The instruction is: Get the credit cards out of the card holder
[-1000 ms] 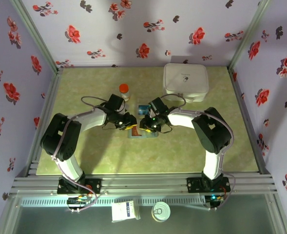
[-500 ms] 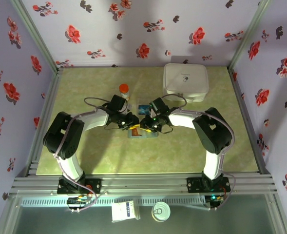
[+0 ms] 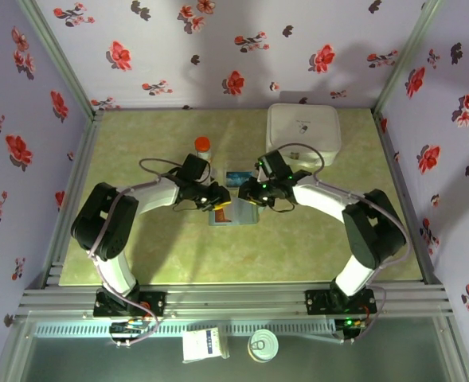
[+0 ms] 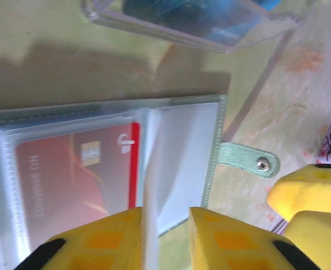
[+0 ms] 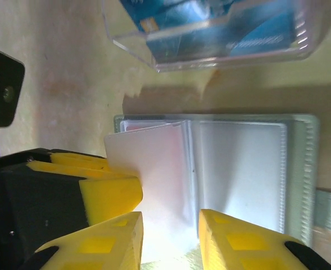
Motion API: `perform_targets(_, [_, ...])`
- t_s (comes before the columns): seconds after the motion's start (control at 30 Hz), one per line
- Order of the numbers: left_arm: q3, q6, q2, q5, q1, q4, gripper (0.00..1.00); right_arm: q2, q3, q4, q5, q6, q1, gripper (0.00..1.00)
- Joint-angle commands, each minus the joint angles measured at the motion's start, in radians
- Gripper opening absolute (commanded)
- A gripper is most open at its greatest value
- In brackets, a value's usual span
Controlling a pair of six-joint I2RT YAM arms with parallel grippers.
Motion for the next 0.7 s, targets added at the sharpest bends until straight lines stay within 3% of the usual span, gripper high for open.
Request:
perform_targets(0.0, [0.059,-0.011,0.030,0.017,-0.026,-0.001,0.30,-0.064,-0.023,-0.077,0.069,-0.035,-0.029,0.33])
perform_targets(0.37, [0.184,-0.020,0.162,0.026,-0.083,-0.011,0.49,-0.185,-0.040,-0.153,0.117,-0.067,-0.096,0.36])
perform_targets(0.67, [0.189,-0.006,0.156,0.030,-0.078,-0.024,0.51,-0.190,-0.047,-0.137,0.090,-0.048,-0.096,0.36])
